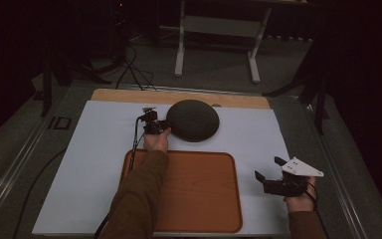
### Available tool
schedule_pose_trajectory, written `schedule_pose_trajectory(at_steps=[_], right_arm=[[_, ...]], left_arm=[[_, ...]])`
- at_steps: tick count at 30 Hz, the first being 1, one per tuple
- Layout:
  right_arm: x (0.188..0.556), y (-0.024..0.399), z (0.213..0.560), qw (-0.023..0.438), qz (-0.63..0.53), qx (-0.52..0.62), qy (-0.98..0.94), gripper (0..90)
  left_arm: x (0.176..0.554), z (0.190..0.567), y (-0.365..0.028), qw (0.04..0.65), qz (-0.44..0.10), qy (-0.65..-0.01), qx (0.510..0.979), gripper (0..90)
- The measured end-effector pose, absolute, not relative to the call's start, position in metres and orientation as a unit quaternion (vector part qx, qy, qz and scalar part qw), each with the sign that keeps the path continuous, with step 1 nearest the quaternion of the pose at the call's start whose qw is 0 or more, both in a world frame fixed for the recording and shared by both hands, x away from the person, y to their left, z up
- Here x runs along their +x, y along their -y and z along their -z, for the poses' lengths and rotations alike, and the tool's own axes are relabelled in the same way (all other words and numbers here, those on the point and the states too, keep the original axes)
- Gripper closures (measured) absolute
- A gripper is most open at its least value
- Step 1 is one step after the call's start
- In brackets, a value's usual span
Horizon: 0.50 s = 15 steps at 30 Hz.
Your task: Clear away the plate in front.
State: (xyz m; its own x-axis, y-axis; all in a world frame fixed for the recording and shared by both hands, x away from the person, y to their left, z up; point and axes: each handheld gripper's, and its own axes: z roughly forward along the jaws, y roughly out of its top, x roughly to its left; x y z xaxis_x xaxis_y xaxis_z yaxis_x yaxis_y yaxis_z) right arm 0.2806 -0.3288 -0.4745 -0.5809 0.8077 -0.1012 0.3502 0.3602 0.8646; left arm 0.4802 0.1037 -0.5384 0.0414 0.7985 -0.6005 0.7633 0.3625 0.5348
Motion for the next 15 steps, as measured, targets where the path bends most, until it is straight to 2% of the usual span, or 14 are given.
schedule_pose_trajectory(at_steps=[5, 10, 15], right_arm=[[0.281, 0.33, 0.475, 0.267, -0.426, 0.373, -0.78, 11.1], [0.281, 0.329, 0.475, 0.265, -0.424, 0.372, -0.782, 11.1], [0.281, 0.329, 0.475, 0.262, -0.423, 0.372, -0.783, 11.1]], left_arm=[[0.477, 0.537, -0.107, 0.494, 0.013, -0.701, 0.514, 78.9], [0.478, 0.528, -0.105, 0.518, 0.013, -0.69, 0.504, 82.9], [0.477, 0.528, -0.104, 0.56, 0.047, -0.681, 0.47, 81.9]])
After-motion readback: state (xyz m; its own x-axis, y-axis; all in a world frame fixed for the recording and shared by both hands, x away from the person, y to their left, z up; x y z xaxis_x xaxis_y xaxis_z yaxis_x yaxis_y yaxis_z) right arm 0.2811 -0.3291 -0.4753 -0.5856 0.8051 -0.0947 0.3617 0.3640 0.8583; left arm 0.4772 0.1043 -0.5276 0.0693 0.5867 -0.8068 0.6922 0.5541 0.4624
